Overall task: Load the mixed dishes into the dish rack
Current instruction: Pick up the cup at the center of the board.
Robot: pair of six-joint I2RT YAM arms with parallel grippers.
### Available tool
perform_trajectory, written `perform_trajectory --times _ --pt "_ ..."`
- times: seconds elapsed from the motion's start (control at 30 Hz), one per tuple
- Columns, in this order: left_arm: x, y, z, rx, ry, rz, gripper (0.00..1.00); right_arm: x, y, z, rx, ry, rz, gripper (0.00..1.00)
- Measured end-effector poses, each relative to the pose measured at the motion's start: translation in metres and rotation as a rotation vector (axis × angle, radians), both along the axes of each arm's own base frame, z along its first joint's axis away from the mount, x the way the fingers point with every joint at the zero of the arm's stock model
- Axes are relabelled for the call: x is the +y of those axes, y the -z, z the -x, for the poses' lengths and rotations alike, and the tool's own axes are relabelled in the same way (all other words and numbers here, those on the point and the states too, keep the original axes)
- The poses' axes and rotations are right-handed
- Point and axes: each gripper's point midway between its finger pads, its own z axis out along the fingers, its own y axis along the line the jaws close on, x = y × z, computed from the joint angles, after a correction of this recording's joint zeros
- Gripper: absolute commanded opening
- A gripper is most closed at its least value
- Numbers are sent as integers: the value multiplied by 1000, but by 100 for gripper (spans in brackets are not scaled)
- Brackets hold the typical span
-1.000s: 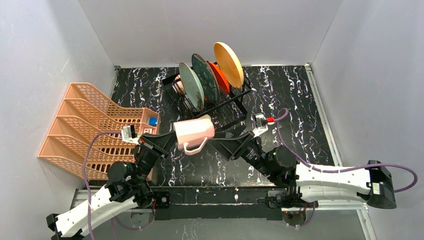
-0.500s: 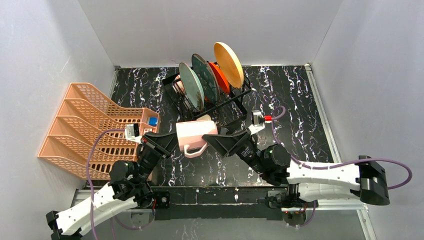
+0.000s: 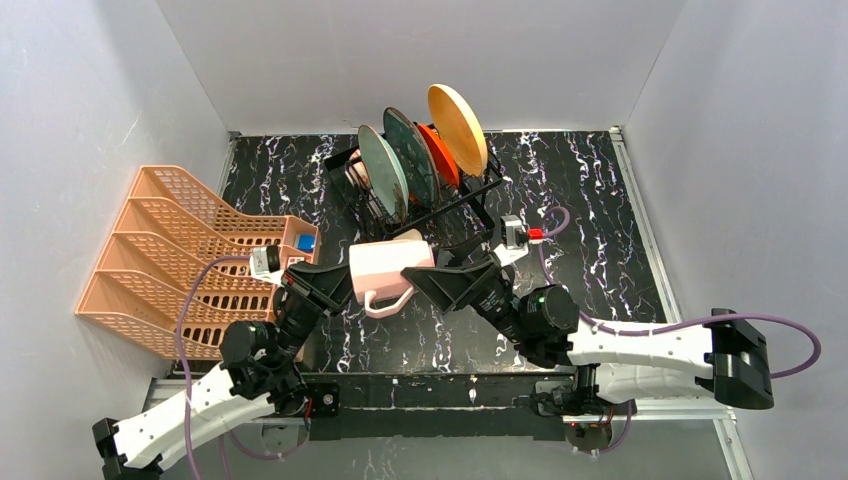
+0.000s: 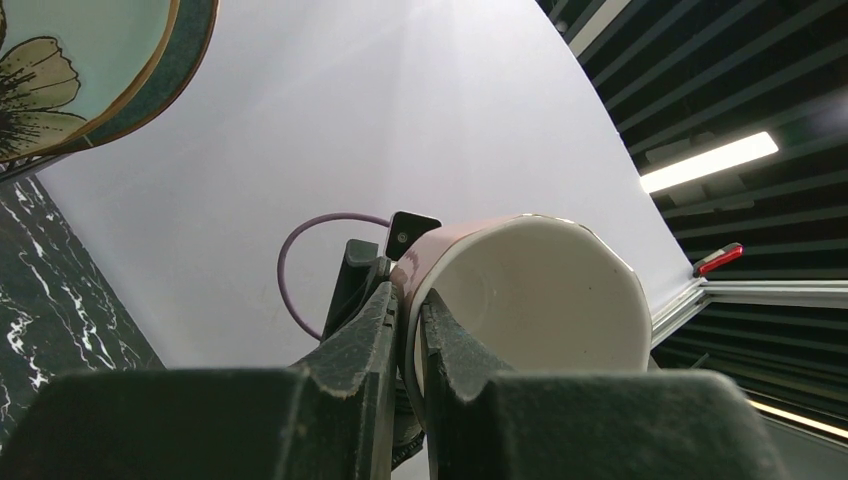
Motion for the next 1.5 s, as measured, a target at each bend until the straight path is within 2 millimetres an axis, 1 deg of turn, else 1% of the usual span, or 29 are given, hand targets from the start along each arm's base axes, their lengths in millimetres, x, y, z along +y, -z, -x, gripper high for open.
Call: perform_trajectory --times 0.03,0.1,0.13,0.27,0.4,0.53,0.57,0.7,0.9,1.0,1.1,1.33,1.4,1.5 --pt "0 -1 0 -3 0 4 0 0 -1 0 -2 1 -1 42" --pt "0 -3 0 -7 2 9 0 0 -2 0 -8 2 -3 14" --pt "-1 -3 0 -7 2 9 0 -1 -2 0 -10 4 -3 1" --pt "-1 -3 0 -6 3 12 1 -1 -3 0 -16 9 -4 1" --pt "-2 -4 0 -9 5 13 19 -2 -4 1 -20 8 -3 1" --pt "-2 -4 1 -9 14 16 44 -4 -2 2 -30 11 18 1" --pt "-2 -5 2 -8 18 22 49 -5 0 2 -34 16 28 1" --pt "1 -6 3 -10 18 27 56 -12 7 0 -42 37 65 1" --pt "4 1 4 -1 3 -5 64 -26 5 -2 -54 80 84 1" --pt "8 9 2 15 -24 -52 67 -39 3 -6 -57 121 102 1" --pt "18 14 0 28 -74 -115 70 -53 7 -14 -54 187 156 1" --pt "49 11 -2 11 -217 -278 73 -79 25 -44 -49 398 427 1" --pt "54 15 -4 6 -251 -346 73 -85 30 -50 -53 445 497 1" --pt "61 24 -7 1 -300 -468 73 -94 47 -60 -60 516 616 1"
